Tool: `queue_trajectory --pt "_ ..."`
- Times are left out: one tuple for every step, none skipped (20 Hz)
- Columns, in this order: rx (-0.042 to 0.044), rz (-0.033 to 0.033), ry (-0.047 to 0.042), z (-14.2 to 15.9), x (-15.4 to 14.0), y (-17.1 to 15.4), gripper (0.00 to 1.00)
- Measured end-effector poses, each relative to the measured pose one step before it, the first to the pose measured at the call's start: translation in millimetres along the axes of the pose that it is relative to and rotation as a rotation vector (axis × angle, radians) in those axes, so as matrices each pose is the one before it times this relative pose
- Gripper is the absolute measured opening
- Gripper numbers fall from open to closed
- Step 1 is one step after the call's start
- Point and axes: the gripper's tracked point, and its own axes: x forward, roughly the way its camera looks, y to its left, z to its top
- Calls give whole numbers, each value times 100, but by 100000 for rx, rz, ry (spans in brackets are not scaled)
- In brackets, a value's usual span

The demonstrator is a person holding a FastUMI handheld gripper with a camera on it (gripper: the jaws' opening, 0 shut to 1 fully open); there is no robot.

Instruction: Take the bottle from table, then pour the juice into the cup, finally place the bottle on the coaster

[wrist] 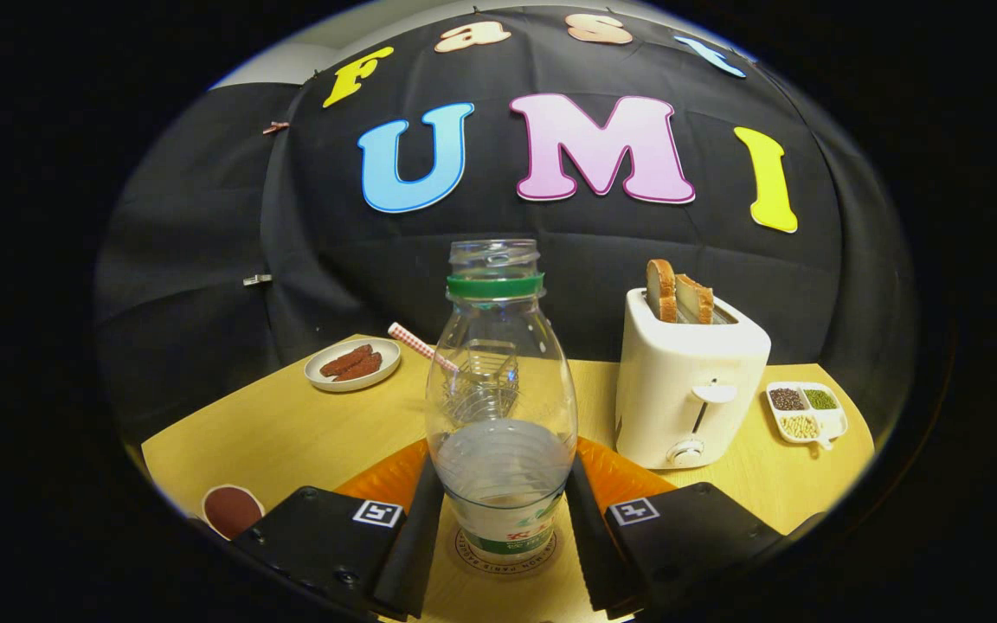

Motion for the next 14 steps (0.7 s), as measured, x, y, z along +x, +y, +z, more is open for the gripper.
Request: queue_trajectory --pt "-784 110 64 -190 70 17 71" --pt "-887 71 210 -211 59 -78 72" --pt "-636 -138 313 -187 15 -63 73" --pt "-156 99 371 -176 22 -4 73" --pt "200 187 700 -216 98 -5 73" --pt "148 173 454 -245 -29 13 73" --pt "-133 -30 -681 231 -65 -37 74" --pt "-425 129 298 -151 -57 -48 74" --pt "-541 262 -288 61 -20 109 75" --pt "-392 185 97 29 -28 62 76" --pt "-234 -230 572 -206 51 -49 77" --pt "-447 -800 1106 -319 -26 -209 78" --pt "-63 -954 1305 -267 -108 -229 78" --pt "510 168 983 -128 -102 79 79"
